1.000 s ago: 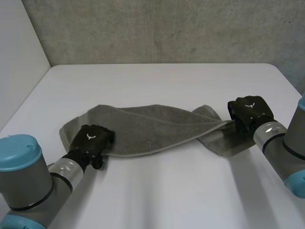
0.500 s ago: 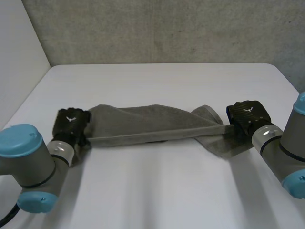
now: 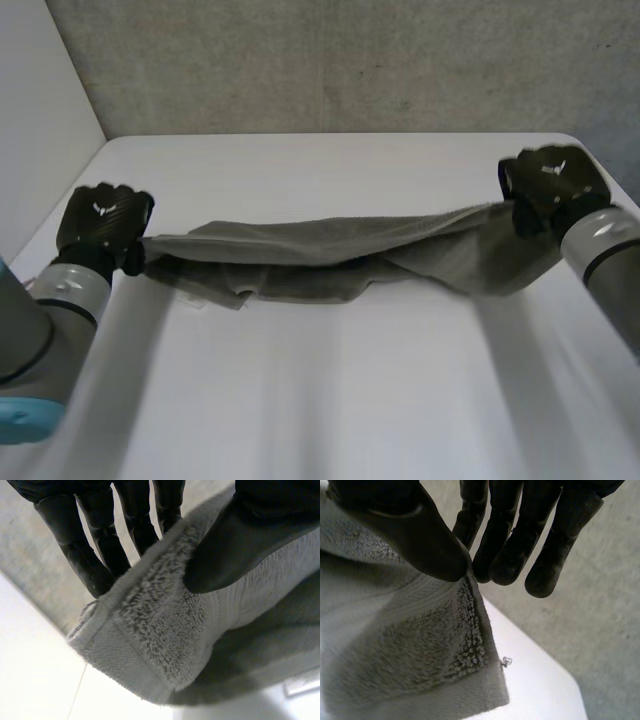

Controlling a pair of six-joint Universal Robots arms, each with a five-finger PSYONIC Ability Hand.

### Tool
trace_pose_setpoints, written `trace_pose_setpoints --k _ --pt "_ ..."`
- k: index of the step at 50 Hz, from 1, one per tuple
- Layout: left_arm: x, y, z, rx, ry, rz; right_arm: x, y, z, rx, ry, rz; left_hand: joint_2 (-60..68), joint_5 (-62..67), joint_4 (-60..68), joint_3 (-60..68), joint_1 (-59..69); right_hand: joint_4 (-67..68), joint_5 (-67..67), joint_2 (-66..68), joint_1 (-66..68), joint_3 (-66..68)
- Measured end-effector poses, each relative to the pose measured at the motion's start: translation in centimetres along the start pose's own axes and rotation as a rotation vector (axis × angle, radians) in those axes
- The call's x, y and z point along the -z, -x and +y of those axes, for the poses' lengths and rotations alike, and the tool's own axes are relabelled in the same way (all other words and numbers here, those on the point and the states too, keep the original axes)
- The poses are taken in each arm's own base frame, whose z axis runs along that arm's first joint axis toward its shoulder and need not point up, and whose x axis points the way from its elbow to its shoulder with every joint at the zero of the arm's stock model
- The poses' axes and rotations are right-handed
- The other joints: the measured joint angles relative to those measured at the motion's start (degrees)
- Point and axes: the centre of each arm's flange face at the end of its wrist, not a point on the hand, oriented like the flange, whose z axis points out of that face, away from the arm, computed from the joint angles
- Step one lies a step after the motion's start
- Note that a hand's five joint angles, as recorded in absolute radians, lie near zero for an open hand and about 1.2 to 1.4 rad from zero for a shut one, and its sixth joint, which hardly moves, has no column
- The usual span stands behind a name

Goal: Fold the towel.

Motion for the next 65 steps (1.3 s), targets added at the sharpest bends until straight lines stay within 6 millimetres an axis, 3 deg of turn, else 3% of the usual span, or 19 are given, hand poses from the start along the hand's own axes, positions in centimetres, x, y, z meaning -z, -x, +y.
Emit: trace_pose_setpoints --k 6,8,15,18,21,25,30,33,38,41,45,47,50,53,58,61,65 --pt "1.9 0.2 -4.8 -0.014 -0.084 0.129 1.8 -1.0 -4.5 0.019 -0.018 -0.070 0.0 0.0 0.0 0.1 0.0 0.0 0.0 0.0 0.0 0.0" --pt "3.0 0.7 -7.3 -0.018 -0.133 0.160 2.7 -1.5 -6.7 0.047 -0.018 -0.110 0.0 0.0 0.0 0.1 0.0 0.0 0.0 0.0 0.0 0.0" --pt "5.6 2.6 -13.6 -0.032 -0.205 0.175 4.8 -3.6 -11.5 0.195 -0.011 -0.154 0.0 0.0 0.0 0.3 0.0 0.0 0.0 0.0 0.0 0.0" --pt "5.9 3.2 -14.9 -0.030 -0.168 0.188 5.1 -4.5 -12.5 0.273 0.001 -0.151 0.0 0.0 0.0 0.3 0.0 0.0 0.0 0.0 0.0 0.0" --pt "5.3 3.3 -14.8 -0.019 -0.087 0.216 4.5 -5.0 -12.4 0.333 0.030 -0.154 0.0 0.1 0.0 0.4 0.0 0.0 0.0 0.0 0.0 0.0" --pt "2.9 2.8 -13.0 0.005 0.067 0.271 2.4 -4.7 -10.4 0.389 0.100 -0.189 0.0 0.2 0.0 0.4 0.0 0.5 0.0 0.0 0.0 0.0" --pt "-1.2 1.7 -9.5 0.009 0.209 0.321 -1.2 -2.5 -6.1 0.452 0.203 -0.267 0.0 0.3 0.0 0.4 0.0 0.5 0.0 0.0 0.0 0.0" --pt "-3.5 1.3 -8.2 -0.015 0.231 0.328 -3.5 -1.3 -4.6 0.496 0.204 -0.260 0.0 0.3 0.0 0.5 0.0 0.5 0.0 0.0 0.0 0.0" --pt "-7.5 1.8 -8.7 -0.105 0.141 0.263 -7.6 -0.9 -5.2 0.554 0.076 -0.109 0.3 0.3 0.0 0.5 0.0 0.5 0.0 0.0 0.0 0.0" --pt "-10.0 2.6 -10.9 -0.167 0.006 0.167 -10.0 -1.6 -8.2 0.567 -0.107 0.067 0.3 0.3 0.0 0.5 0.0 0.5 0.0 0.0 0.0 0.0" --pt "-12.1 3.9 -16.8 -0.209 -0.288 -0.019 -11.2 -2.7 -14.0 0.534 -0.421 0.306 0.3 0.3 0.0 0.6 0.0 0.5 0.0 0.0 0.0 0.0" --pt "-12.1 4.4 -20.6 -0.197 -0.474 -0.119 -10.7 -3.4 -17.2 0.491 -0.594 0.419 0.3 0.3 0.0 0.6 0.0 0.5 0.0 0.0 0.0 0.0" --pt "-11.3 5.0 -24.3 -0.162 -0.670 -0.213 -9.2 -4.3 -20.7 0.434 -0.772 0.517 0.3 0.3 0.4 0.6 0.0 0.5 0.0 0.0 0.0 0.0" --pt "-10.5 5.4 -26.3 -0.126 -0.799 -0.262 -7.9 -4.8 -22.3 0.400 -0.857 0.548 0.3 0.3 0.4 0.6 0.0 0.5 0.0 0.0 0.0 0.0" --pt "-10.5 5.1 -25.7 -0.100 -0.827 -0.260 -7.9 -4.3 -21.4 0.399 -0.827 0.489 0.3 0.3 0.4 0.6 0.0 0.5 0.0 0.0 0.0 0.0" --pt "-11.3 4.7 -23.3 -0.099 -0.764 -0.236 -9.0 -3.2 -19.2 0.413 -0.733 0.399 0.3 0.3 0.4 0.6 0.0 0.5 0.0 0.0 0.0 0.0" --pt "-12.7 4.4 -18.2 -0.108 -0.616 -0.201 -10.4 -1.3 -15.3 0.432 -0.580 0.258 0.3 0.3 0.4 0.6 0.0 0.5 0.0 0.0 0.0 0.0"
